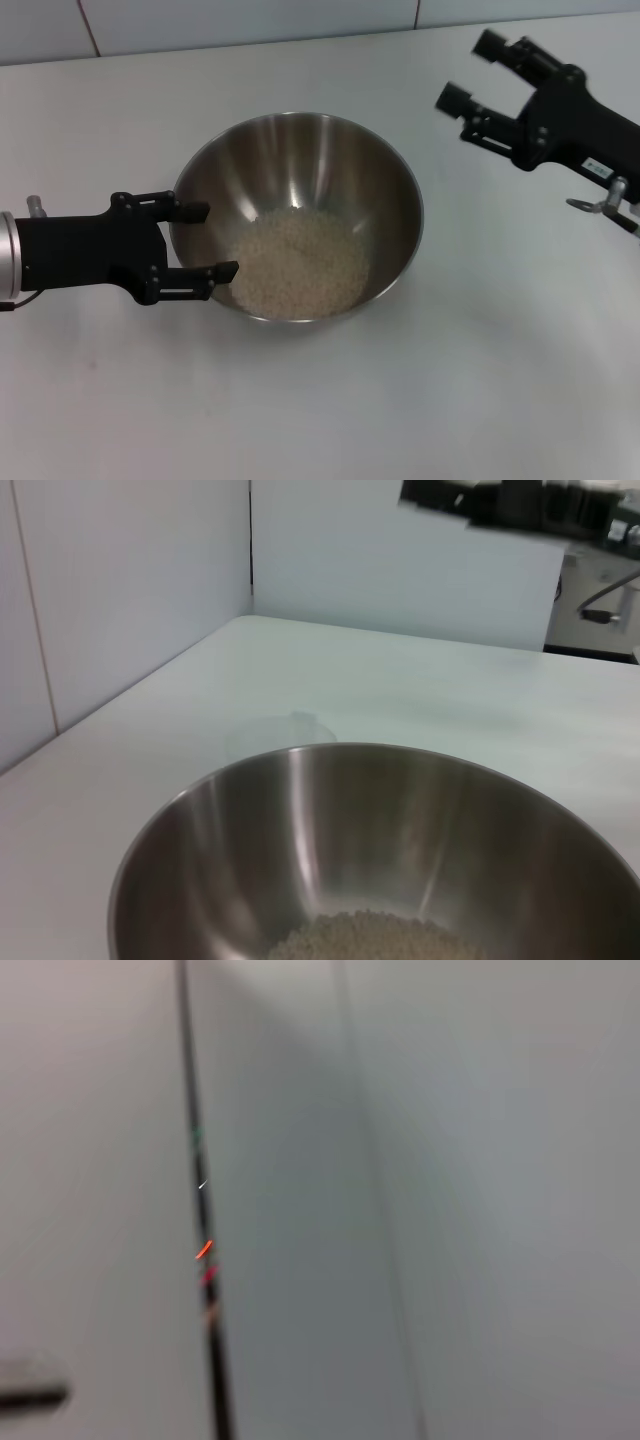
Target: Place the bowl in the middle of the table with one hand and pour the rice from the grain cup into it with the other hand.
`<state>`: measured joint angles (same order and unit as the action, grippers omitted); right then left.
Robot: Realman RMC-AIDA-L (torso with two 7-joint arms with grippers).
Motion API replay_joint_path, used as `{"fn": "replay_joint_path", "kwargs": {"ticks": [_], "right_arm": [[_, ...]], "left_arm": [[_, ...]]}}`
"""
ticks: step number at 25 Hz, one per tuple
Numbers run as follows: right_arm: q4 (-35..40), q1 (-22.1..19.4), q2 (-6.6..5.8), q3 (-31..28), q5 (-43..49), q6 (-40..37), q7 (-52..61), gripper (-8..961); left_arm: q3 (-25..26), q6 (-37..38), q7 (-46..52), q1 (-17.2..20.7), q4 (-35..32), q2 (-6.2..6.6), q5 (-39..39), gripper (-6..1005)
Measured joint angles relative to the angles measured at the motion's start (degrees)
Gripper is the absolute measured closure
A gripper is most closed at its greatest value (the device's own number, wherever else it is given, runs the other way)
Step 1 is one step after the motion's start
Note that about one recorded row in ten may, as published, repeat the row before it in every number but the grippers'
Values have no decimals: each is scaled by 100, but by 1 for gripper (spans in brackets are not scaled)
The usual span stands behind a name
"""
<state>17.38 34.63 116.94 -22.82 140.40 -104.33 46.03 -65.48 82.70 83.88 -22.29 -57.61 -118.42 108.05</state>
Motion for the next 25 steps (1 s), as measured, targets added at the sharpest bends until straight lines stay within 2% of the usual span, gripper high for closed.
{"fn": "replay_joint_path", "kwargs": {"ticks": [1,2,3,5,12,13,17,25], "right_arm": [[363,151,62,241,-5,26,245,126],[1032,401,202,722,-11,54,741,126],[1032,401,202,722,-11,54,741,126],[1432,532,248,1190,-20,42,1232,127],[2193,601,251,2794,-44,-22,2382,127],[2193,601,251,2794,-44,-22,2382,127],[2417,568,263,3408,-84,99,2723,127],[2503,549,267,3869,-178,247,2951,127]], "left_arm": [[0,0,0,0,0,0,0,203],[0,6,4,-12,-11,3,0,203],[0,6,12,-37,-36,4,0,203],[0,8,21,-51,-45,3,-1,203],[0,-11,72,-91,-49,3,13,203],[0,-11,72,-91,-49,3,13,203],[0,-14,75,-101,-49,3,17,204],[0,-17,80,-131,-49,-7,23,204]]}}
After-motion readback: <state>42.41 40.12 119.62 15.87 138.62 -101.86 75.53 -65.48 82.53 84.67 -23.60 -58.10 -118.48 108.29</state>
